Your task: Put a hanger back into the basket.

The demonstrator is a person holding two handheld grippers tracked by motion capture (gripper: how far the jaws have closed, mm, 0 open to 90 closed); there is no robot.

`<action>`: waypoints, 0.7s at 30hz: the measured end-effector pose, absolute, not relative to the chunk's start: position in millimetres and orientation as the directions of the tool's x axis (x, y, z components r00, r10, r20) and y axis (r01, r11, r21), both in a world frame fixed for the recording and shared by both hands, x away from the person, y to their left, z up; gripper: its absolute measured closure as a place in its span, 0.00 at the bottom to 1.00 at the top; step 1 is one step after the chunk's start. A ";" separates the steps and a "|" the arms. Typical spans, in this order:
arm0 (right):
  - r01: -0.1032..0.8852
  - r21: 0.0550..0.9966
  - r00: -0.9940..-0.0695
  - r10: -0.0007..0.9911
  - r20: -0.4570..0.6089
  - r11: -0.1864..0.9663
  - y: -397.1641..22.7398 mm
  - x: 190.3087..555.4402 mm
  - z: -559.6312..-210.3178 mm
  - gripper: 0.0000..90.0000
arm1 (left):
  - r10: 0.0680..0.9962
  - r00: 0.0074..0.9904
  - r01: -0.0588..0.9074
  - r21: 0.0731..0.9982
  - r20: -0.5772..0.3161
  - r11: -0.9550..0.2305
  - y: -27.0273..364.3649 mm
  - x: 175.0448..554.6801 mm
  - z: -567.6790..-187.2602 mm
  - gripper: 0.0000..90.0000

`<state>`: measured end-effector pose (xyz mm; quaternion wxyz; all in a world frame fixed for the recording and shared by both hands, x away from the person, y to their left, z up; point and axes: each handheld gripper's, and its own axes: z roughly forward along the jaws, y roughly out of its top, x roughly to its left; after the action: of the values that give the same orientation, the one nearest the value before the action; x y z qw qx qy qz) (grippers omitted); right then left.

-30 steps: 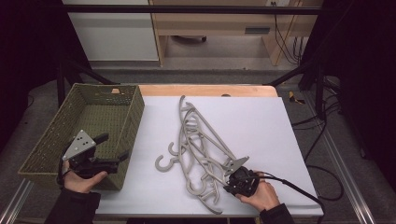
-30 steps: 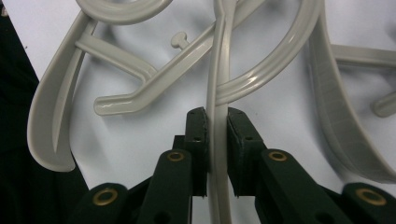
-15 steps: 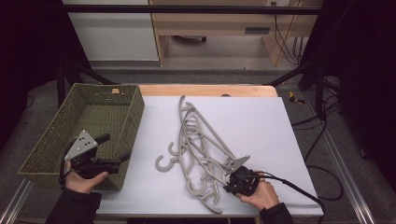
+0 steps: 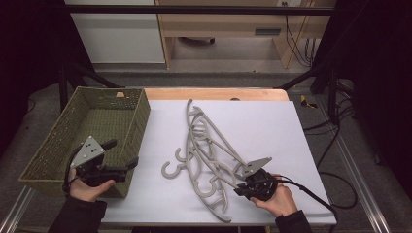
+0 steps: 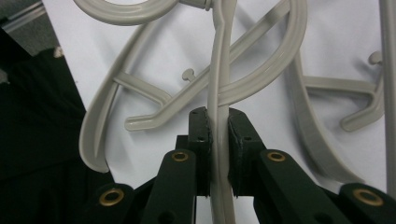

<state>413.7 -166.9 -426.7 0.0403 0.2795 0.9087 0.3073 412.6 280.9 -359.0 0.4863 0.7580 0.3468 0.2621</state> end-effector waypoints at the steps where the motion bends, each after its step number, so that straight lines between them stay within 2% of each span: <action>1: 0.479 0.584 -0.844 0.527 0.102 0.655 -168.5 413.7 -424.5 0.91 | 0.778 0.625 0.270 0.918 0.064 -0.292 280.3 412.5 -358.8 0.06; 11: 0.435 0.656 -0.865 0.488 0.116 0.616 -179.7 409.4 -399.9 0.91 | 0.740 0.666 0.249 0.905 0.098 -0.344 267.3 408.8 -357.7 0.06; 21: 0.358 0.686 -0.913 0.393 0.114 0.633 -170.8 404.6 -382.5 0.91 | 0.635 0.749 0.193 0.856 0.187 -0.479 237.4 401.3 -361.3 0.06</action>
<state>404.6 -170.8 -382.5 0.0228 0.2078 0.9033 0.3745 401.3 237.4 -361.3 0.4439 0.8232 0.2516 0.2490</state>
